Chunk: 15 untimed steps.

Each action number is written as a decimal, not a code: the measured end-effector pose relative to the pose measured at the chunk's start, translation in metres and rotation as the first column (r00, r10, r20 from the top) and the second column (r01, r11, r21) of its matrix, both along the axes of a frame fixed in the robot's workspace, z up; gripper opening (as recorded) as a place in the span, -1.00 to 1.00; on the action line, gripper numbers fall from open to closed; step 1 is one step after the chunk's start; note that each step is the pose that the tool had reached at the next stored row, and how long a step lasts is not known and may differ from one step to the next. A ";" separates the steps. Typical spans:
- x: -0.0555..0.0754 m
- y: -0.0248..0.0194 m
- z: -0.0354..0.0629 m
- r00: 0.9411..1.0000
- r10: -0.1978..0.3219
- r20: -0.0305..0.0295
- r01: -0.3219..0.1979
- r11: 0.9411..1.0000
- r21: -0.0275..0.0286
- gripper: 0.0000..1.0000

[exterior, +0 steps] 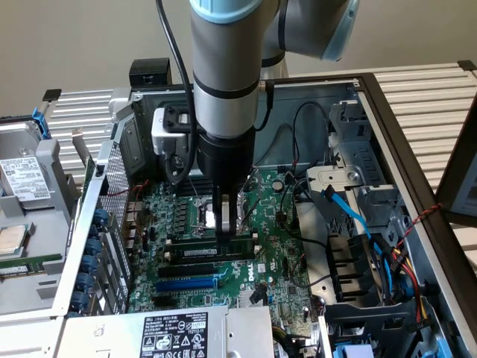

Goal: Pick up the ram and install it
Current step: 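Insert the ram into the slot, then press down the ram until it locks into place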

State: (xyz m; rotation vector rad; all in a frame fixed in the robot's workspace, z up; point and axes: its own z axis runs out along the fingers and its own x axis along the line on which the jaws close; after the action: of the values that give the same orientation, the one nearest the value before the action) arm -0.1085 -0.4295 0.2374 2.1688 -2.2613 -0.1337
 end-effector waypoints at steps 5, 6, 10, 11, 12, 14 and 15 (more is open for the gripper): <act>0.000 0.0000 0.0036 1.000 0.000 0.000 0.000 1.000 0.000 -0.59; 0.000 0.0000 0.0037 1.000 0.000 0.000 0.000 1.000 0.000 -0.59; 0.000 0.0000 0.0037 1.000 0.000 0.000 0.000 1.000 0.000 -0.59; 0.000 0.0000 0.0037 1.000 0.000 0.000 0.000 1.000 0.000 -0.59; 0.000 0.0000 0.0037 1.000 0.000 0.000 0.000 1.000 0.000 -0.59; 0.000 0.0000 0.0037 1.000 0.000 0.000 0.000 1.000 0.000 -0.59; 0.000 0.0000 0.0037 1.000 0.000 0.000 0.000 1.000 0.000 -0.59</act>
State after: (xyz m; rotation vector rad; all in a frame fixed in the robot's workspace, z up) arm -0.1085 -0.4295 0.2411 2.1690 -2.2614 -0.1339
